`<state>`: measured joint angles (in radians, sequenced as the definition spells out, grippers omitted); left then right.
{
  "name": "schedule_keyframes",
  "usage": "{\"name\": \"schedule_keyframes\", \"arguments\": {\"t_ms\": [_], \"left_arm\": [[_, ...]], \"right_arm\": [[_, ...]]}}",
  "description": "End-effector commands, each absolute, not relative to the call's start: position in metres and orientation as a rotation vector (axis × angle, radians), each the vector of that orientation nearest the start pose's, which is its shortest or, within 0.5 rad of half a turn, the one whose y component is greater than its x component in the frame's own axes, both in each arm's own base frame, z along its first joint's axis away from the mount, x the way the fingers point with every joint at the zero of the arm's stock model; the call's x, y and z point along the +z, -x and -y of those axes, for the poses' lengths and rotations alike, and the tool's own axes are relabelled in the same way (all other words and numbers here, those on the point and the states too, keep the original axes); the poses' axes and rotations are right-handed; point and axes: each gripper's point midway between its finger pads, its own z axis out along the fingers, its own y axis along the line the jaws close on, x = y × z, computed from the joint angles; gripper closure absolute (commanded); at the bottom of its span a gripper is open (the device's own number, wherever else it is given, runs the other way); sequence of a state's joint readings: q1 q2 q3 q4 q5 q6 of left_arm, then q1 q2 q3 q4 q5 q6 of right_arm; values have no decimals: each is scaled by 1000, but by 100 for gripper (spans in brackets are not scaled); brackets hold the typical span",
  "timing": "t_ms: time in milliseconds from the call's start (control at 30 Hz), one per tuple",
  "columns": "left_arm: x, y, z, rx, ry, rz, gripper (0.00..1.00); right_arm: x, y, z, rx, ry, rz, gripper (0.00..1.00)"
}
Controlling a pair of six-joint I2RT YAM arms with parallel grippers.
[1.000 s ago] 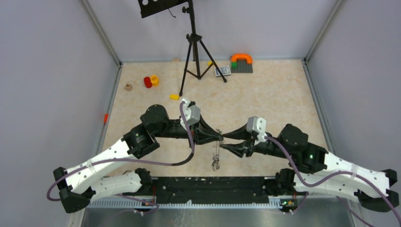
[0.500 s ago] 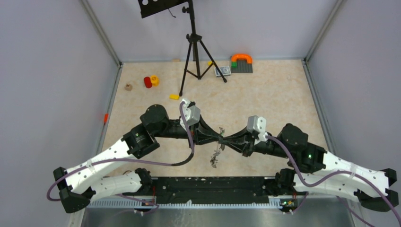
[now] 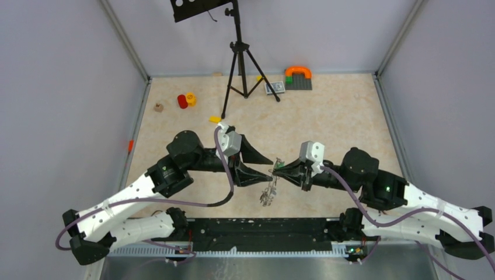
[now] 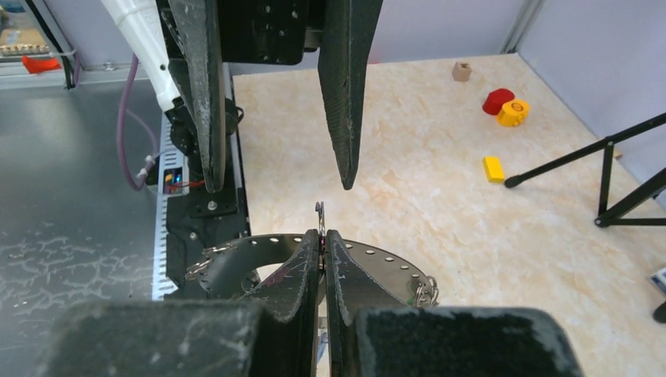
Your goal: Remove the keys from the keyring
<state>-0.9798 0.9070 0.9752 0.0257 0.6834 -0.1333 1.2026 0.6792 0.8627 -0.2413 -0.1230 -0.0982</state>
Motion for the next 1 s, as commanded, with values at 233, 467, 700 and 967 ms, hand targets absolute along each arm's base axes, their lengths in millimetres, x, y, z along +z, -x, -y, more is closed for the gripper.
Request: {"name": "schedule_keyframes", "arguments": {"t_ms": [233, 467, 700, 967], "left_arm": [[368, -83, 316, -1303, -1202, -1229, 50], [363, -92, 316, -1227, -1237, -1279, 50], [366, -92, 318, -1212, -1280, -1263, 49], [362, -84, 320, -1246, -1340, -1252, 51]], "right_arm": [[378, -85, -264, 851, 1199, -1218, 100], [374, -82, -262, 796, 1334, -1257, 100], [370, -82, -266, 775, 1409, -1300, 100], [373, -86, -271, 759, 1416, -1312, 100]]}}
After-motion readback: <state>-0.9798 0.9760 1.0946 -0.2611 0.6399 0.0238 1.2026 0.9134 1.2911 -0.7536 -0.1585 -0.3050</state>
